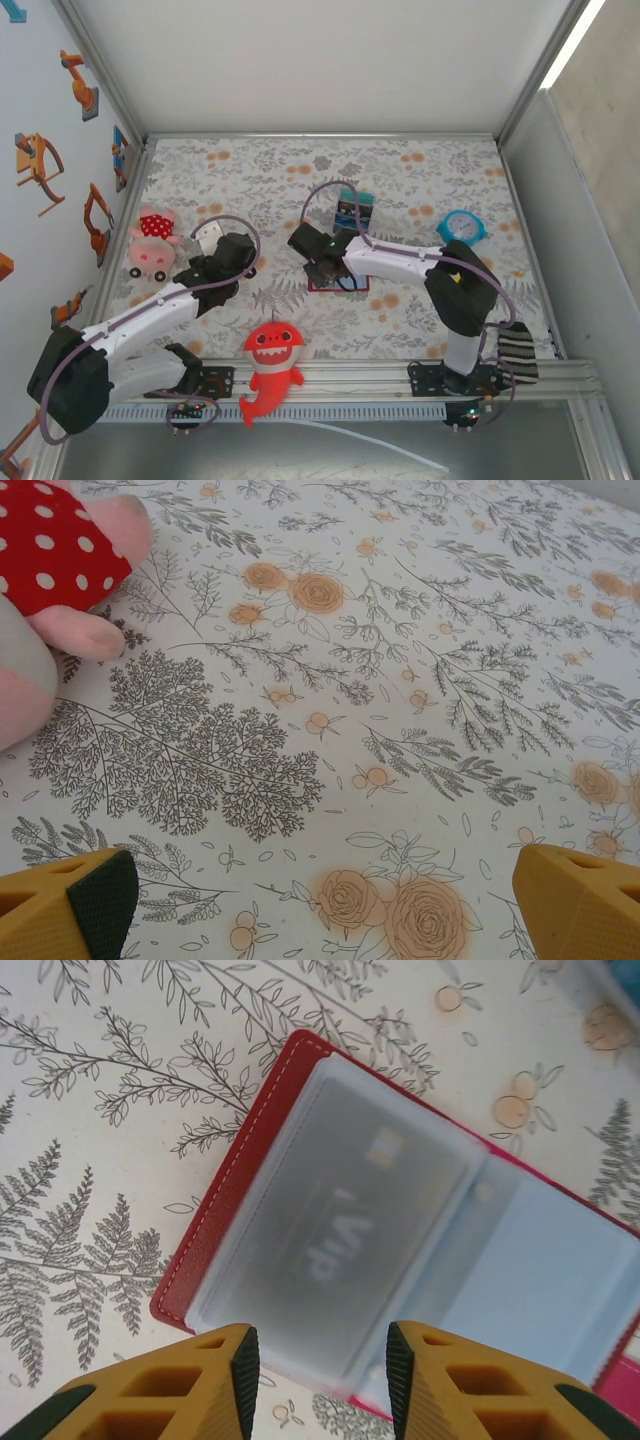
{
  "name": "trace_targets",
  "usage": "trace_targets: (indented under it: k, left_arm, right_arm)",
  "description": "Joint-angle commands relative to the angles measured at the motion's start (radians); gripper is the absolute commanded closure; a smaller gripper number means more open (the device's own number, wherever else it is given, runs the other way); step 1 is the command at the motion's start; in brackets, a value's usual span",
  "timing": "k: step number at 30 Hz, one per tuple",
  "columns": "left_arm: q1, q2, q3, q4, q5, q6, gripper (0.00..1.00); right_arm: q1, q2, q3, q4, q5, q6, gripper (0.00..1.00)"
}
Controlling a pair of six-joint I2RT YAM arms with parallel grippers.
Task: Take the credit cards out of the card holder
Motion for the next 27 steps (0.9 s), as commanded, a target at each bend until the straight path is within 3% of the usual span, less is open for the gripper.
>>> trace_targets:
  k: [1,4,5,6,27]
  left_arm:
    - [0.008,-0.019,-0.013,-0.035,-0.034,-0.019,0.03]
    - [0.007,-0.024,-0.019,-0.034,-0.032,-0.02,0.03]
    - [0.007,-0.024,-0.021,-0.034,-0.031,-0.022,0.03]
    - [0.009,-0.024,-0.023,-0.034,-0.032,-0.022,0.03]
    - [0.009,0.009,-0.006,-0.03,-0.008,-0.013,0.03]
  right_arm:
    - [0.003,0.031,0.04,0.0,0.007,0.055,0.6]
    - [0.002,0.054,0.049,-0.001,0.003,0.056,0.57]
    - [0.003,0.063,0.051,-0.001,-0.003,0.058,0.47]
    - [0.003,0.07,0.056,0.001,-0.011,0.056,0.43]
    - [0.0,0.1,0.012,0.056,-0.052,0.077,0.45]
